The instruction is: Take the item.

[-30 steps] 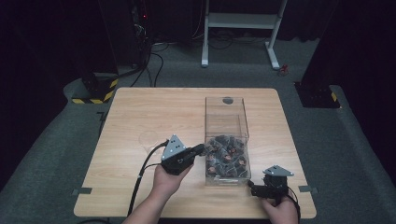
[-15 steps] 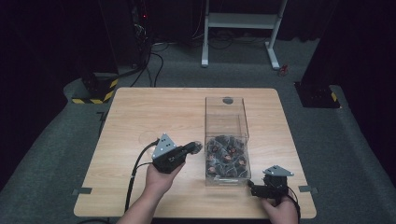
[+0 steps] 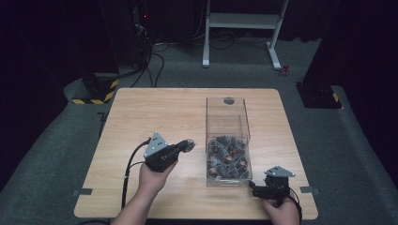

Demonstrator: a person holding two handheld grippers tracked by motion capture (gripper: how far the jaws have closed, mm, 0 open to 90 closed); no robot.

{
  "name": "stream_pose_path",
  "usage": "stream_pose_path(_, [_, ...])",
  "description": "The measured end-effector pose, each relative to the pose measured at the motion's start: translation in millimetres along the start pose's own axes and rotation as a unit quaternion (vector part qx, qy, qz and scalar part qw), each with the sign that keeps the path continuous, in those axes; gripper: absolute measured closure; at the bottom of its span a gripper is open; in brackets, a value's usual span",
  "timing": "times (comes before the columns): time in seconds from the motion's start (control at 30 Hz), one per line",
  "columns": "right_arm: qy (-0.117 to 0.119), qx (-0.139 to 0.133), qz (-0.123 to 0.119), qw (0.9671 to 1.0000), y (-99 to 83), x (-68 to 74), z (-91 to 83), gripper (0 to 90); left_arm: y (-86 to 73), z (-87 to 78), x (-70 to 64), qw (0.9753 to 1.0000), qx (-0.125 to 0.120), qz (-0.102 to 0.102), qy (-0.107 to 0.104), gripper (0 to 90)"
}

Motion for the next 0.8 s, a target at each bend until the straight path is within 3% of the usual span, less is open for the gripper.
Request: stream_pose_path(0.8, [0.0, 0.0, 0.0, 1.0, 0.0, 0.0, 0.0, 8.1, 0.7, -28.2, 49.6, 0.9986, -0.009, -0.021, 0.048, 90.0])
Point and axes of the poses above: each handheld gripper's, and its own axes: z roughly forward along the jaws, y roughly out of its top, x roughly to its left, the point moved 8 cm from there along z, roughly forward along the jaws, and after that the axes turned 6 degrees about -z, right-handed, at the moved point
